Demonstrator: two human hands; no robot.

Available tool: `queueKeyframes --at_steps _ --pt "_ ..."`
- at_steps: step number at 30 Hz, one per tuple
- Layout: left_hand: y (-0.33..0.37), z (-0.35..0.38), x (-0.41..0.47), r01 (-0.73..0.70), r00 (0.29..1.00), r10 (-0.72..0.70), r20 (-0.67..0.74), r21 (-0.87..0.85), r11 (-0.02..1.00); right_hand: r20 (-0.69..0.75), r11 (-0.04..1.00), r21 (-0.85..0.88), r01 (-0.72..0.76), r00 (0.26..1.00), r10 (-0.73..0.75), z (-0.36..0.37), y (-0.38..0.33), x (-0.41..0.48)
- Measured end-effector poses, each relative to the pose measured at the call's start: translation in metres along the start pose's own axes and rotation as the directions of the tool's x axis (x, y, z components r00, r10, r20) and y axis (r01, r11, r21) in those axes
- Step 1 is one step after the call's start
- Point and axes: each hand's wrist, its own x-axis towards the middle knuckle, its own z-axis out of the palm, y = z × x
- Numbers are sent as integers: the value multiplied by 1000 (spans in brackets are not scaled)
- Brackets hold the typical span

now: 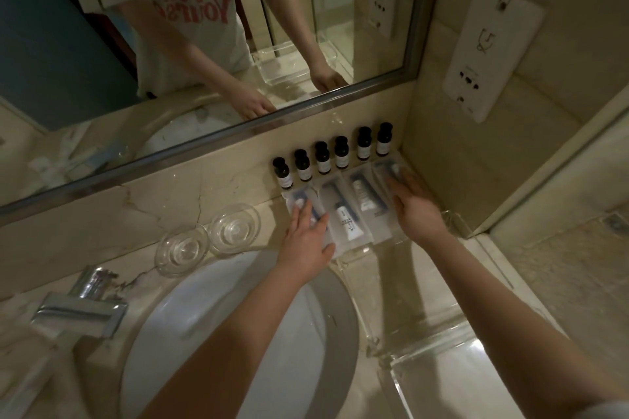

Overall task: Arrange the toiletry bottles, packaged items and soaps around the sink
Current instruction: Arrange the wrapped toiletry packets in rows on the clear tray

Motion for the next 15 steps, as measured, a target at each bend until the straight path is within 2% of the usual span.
queueKeyframes --at_steps 6,9,13,15 --pt "1 -4 -3 2 1000 -2 10 -17 1000 -14 1000 3 22 1000 -22 -4 -2 -4" --pt "-1 -9 -10 7 1000 -7 0 -43 999 -51 998 -51 20 998 -23 -9 -14 -15" --pt "-7 -18 -29 23 997 -28 -75 -68 997 -147 994 -59 91 984 -99 -13 -39 -39" --pt "-10 -23 -43 31 990 -38 -132 -58 998 -145 990 -42 137 979 -142 -12 -54 -56"
